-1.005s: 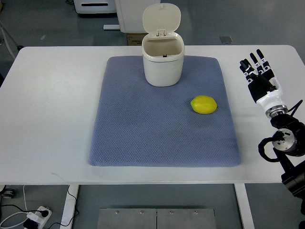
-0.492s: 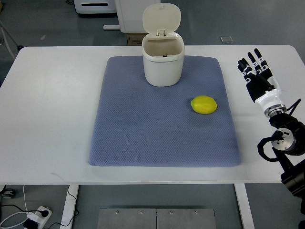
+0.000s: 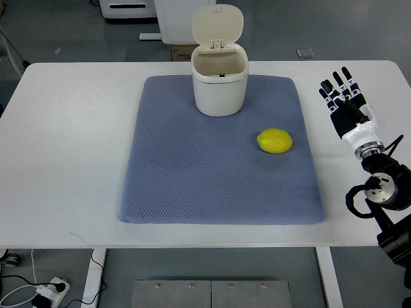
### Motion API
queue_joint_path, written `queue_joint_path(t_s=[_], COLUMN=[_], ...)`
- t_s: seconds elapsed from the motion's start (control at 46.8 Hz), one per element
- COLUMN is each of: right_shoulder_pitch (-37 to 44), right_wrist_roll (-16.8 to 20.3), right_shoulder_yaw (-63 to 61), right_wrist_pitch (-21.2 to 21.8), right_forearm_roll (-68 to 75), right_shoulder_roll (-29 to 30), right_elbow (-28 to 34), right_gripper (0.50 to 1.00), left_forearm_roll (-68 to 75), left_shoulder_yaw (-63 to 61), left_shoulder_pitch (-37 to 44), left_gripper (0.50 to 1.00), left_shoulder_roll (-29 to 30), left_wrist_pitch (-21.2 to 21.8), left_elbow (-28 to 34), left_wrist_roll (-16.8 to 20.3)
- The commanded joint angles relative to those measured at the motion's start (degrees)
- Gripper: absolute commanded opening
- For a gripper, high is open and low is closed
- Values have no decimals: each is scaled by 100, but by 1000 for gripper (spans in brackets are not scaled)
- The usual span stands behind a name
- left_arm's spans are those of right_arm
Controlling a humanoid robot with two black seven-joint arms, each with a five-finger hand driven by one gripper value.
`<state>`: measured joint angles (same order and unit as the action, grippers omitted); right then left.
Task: Put lemon in trash with right hand
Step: 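Move the right hand over toward the yellow lemon and lower it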
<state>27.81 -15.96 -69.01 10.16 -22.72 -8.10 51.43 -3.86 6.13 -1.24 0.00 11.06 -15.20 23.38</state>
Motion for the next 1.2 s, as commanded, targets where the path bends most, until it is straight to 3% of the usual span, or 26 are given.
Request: queue_joint_path(t_s=[0.0, 0.535, 0.727, 0.898, 0.984, 1.176], right_shoulder_pitch=[5, 805, 893, 1042, 1296, 1894], right_wrist_roll=[-3, 76, 76, 32, -82, -741], right_shoulder_yaw=[89, 1065, 1197, 1521, 2066, 3568], right_wrist_pitch=[38, 91, 600, 601, 478, -356], right_forearm_roll=[4, -22, -14, -119, -391, -620], right_shoulder_roll=[-7, -403, -535, -623, -710, -869], right_elbow=[16, -98, -98, -107, -124, -221], right_gripper=[1000, 1000, 1000, 1000, 1000, 1000], left_forearm_roll=[-1, -1, -1, -1, -1, -1], left_shoulder_yaw=[2, 2, 2, 2, 2, 2], left_shoulder_pitch=[1, 1, 1, 1, 1, 1], left_gripper=[1000, 1000, 1000, 1000, 1000, 1000], left_shoulder_roll=[0, 0, 0, 0, 0, 0], left_wrist_pitch=[2, 2, 2, 2, 2, 2], left_elbow=[0, 0, 0, 0, 0, 0], left_wrist_roll=[0, 0, 0, 0, 0, 0])
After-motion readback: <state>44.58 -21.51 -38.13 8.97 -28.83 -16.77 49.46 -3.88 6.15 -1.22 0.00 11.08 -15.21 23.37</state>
